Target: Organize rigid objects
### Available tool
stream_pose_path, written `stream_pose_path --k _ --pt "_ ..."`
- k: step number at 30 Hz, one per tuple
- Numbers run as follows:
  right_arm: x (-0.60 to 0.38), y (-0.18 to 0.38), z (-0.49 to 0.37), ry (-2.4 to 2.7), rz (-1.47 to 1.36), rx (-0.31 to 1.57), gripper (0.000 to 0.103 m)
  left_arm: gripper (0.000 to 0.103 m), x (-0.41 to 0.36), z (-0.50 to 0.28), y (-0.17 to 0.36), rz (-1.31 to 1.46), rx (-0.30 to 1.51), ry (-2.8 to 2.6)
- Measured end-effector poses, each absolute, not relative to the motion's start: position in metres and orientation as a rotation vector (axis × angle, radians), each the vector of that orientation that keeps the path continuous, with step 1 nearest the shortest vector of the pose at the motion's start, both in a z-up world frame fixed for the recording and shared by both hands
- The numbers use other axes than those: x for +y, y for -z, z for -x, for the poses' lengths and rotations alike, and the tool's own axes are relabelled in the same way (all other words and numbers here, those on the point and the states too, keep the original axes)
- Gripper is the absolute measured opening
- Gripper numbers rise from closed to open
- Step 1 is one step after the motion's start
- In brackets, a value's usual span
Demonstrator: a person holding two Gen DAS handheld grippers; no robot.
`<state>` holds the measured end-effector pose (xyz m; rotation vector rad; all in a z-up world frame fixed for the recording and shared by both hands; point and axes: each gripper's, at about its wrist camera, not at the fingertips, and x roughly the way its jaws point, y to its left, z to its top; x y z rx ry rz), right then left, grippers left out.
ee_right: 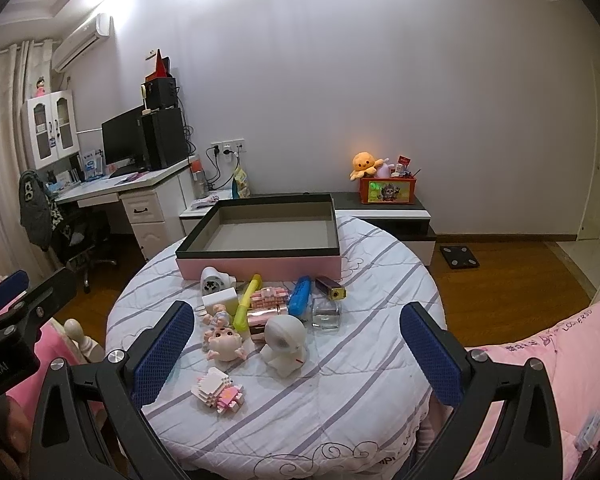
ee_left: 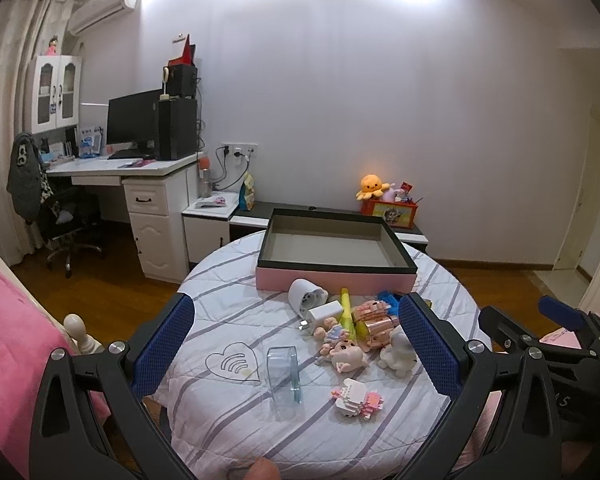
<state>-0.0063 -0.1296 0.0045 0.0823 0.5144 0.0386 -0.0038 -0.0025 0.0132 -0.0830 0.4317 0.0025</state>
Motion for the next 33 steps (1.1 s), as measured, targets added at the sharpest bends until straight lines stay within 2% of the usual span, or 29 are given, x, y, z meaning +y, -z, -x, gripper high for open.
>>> stream_pose_path --k 33 --pt "-0.1339 -0.0062 0.0064 -0.024 -0.078 0.508 0.103 0.103 -0.0015 0.0036 -0.0115 0.088 0.424 0.001"
